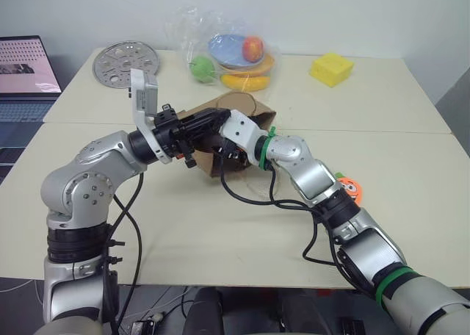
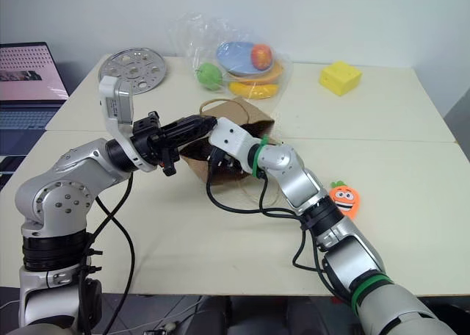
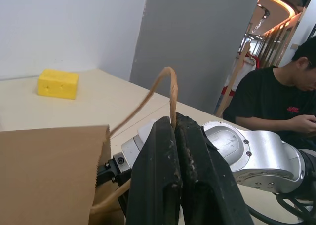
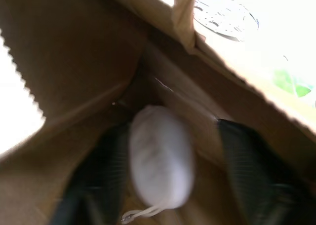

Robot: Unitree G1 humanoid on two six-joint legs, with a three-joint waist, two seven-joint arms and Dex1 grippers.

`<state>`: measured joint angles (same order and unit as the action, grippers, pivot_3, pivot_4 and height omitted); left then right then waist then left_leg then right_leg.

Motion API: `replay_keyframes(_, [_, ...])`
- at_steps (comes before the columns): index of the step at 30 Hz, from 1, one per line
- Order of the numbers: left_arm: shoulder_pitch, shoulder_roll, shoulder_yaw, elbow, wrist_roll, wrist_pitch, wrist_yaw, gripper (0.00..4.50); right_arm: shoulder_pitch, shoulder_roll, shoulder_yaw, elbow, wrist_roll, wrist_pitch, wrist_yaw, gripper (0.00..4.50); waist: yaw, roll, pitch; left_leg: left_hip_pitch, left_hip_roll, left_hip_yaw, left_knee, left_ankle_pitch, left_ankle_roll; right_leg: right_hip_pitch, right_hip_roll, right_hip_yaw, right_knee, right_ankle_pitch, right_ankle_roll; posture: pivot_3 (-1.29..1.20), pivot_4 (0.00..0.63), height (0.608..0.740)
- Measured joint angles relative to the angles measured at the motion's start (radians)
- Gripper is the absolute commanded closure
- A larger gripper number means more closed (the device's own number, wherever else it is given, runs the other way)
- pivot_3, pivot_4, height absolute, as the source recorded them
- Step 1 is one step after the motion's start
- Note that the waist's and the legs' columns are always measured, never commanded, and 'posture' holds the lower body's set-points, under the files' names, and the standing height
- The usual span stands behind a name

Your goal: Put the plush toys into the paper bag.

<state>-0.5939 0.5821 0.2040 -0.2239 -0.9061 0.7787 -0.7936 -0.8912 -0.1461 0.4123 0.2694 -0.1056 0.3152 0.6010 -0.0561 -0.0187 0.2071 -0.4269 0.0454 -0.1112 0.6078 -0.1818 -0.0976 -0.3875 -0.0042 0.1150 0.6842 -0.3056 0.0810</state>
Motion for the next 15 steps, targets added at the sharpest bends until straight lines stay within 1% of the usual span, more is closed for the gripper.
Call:
replay_keyframes(1, [0.0,-0.002,0.0,0.0,0.0,-0.001,0.001,4.5,0.021,-0.014,0.0,-0.041,0.002,0.011,0.008,0.33,0.0,0.0,0.0,0.0,0.0,0.0,0.0,0.0,0.0,0.0,0.0,0.0,0.0,0.0,0.0,0.0,0.15,0.74])
replay_keyframes(4, [0.0,-0.011,-0.001,0.0,0.003,-0.004,0.005,4.5,0.066,-0.067,-0.009,-0.179,0.016,0.071,0.05,0.33,-0.001,0.0,0.0,0.0,0.0,0.0,0.0,0.0,0.0,0.0,0.0,0.0,0.0,0.0,0.0,0.0,0.15,0.74])
replay_keyframes(8, [-0.001,-0.017,-0.003,0.002,0.006,-0.006,0.006,4.5,0.1,-0.153,-0.065,-0.381,0.081,0.178,0.127,0.33,-0.001,0.0,0.0,0.0,0.0,0.0,0.0,0.0,0.0,0.0,0.0,0.0,0.0,0.0,0.0,0.0,0.15,0.74])
replay_keyframes(10, [-0.001,-0.022,-0.006,0.001,0.007,-0.009,0.005,4.5,0.146,-0.249,-0.096,-0.512,0.149,0.212,0.209,0.33,0.003,0.0,0.0,0.0,0.0,-0.001,0.0,0.0,0.0,0.001,0.0,-0.001,-0.001,0.0,0.0,0.0,0.15,0.74])
replay_keyframes(12, [0.002,-0.025,-0.008,0.001,0.01,-0.013,0.006,4.5,0.241,-0.406,-0.164,-0.65,0.228,0.232,0.323,0.33,0.016,0.0,0.0,-0.001,-0.001,-0.002,0.0,0.0,0.0,0.002,-0.001,-0.002,-0.003,0.0,0.0,0.0,0.15,0.74])
replay_keyframes(15, [0.008,-0.024,-0.007,0.001,0.015,-0.018,0.002,4.5,0.391,-0.585,-0.263,-0.739,0.289,0.263,0.407,0.33,0.021,0.0,0.0,-0.001,-0.001,-0.001,0.001,0.0,0.0,0.002,-0.001,-0.001,-0.003,0.0,0.0,0.0,0.15,0.74])
